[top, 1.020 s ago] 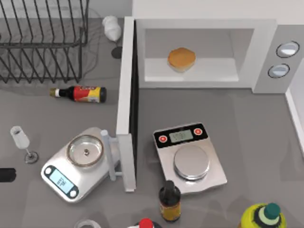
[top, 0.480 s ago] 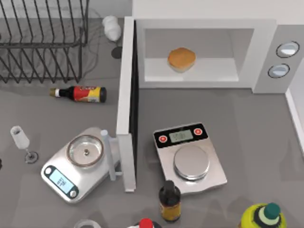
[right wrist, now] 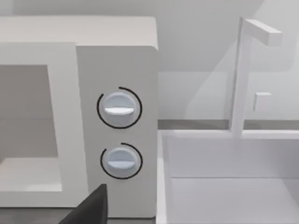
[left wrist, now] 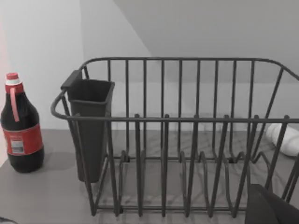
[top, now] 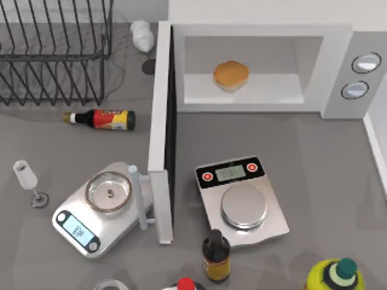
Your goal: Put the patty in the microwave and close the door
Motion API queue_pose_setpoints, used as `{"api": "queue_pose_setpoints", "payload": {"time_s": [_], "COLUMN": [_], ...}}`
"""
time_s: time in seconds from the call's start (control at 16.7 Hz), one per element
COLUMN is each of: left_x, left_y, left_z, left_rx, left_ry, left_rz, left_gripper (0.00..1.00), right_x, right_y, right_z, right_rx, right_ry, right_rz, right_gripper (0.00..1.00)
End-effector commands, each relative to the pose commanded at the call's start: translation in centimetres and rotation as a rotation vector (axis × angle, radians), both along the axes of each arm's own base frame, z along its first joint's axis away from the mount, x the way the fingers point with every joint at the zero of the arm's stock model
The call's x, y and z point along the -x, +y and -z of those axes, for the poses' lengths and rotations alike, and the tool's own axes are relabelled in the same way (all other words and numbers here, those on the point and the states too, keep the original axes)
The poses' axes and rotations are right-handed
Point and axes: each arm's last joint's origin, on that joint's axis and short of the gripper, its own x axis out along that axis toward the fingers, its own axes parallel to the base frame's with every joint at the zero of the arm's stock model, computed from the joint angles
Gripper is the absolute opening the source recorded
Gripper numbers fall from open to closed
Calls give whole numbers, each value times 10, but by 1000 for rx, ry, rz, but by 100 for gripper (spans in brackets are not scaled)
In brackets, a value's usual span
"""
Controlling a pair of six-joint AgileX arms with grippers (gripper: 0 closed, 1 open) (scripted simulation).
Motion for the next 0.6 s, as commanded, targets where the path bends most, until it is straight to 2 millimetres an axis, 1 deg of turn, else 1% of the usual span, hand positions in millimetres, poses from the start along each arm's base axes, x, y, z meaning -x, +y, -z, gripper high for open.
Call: {"api": "queue_pose_setpoints", "payload": {"time_s": [0.6], "left_x": [11], "left_y": [-11], "left_z": [-4], "left_rx": [1], "left_ry": [2], "left_rz": [-9], "left_gripper": [0], "right_x": [0], "right_y": [0], "right_z": [0], "right_rx": [0], "right_ry": [0], "right_rz": [0], "right_gripper": [100]}}
